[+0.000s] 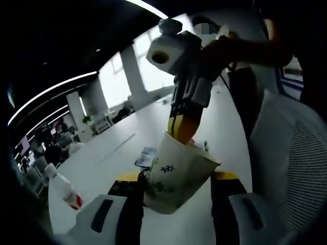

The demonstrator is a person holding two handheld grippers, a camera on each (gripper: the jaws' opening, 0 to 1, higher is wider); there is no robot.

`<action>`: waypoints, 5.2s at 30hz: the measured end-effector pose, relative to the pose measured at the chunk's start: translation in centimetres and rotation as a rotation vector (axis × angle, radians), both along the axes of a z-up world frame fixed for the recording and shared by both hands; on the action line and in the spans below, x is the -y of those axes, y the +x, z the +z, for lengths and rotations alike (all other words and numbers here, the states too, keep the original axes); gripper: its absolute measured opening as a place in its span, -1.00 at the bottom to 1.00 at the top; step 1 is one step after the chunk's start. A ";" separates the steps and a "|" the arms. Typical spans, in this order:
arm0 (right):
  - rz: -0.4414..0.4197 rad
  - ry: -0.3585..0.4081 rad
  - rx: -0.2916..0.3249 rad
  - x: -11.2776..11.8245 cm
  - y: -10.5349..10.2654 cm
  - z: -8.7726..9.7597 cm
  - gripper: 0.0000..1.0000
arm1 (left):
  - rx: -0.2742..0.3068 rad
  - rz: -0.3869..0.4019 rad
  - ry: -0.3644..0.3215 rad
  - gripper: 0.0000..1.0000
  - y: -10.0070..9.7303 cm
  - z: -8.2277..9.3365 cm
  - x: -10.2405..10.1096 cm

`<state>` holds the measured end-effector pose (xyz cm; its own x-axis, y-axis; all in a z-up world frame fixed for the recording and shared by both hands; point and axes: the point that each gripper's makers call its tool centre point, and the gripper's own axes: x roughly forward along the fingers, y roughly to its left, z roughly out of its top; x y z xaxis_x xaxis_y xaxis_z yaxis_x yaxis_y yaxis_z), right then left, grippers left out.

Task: Arrange the tabletop items into an orderly group along one side of the table until the central work area is clear of visible clutter.

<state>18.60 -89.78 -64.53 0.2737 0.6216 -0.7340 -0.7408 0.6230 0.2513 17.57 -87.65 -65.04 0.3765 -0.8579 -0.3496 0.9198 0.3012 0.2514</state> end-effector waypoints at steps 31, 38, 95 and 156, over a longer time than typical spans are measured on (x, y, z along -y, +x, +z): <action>-0.131 0.356 -0.019 -2.3 1.7 5.1 -0.80 | -0.169 0.053 -0.237 -0.25 0.5 3.5 0.0; -0.159 0.418 -0.017 -2.4 2.1 5.6 -0.50 | -0.187 0.057 -0.264 -0.26 0.5 3.8 0.4; -0.085 0.405 0.235 -3.1 10.1 2.0 -0.09 | -0.238 0.335 -0.393 -0.26 11.2 0.6 -0.7; -0.081 0.399 0.368 -6.2 20.4 -5.5 -0.10 | -0.092 0.590 -0.344 -0.26 21.8 -7.5 -3.1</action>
<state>38.98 -83.54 -70.06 0.5265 0.7982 -0.2928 -0.7778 0.5912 0.2131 39.37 -84.53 -72.49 0.7966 -0.5864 -0.1472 0.5904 0.8069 -0.0192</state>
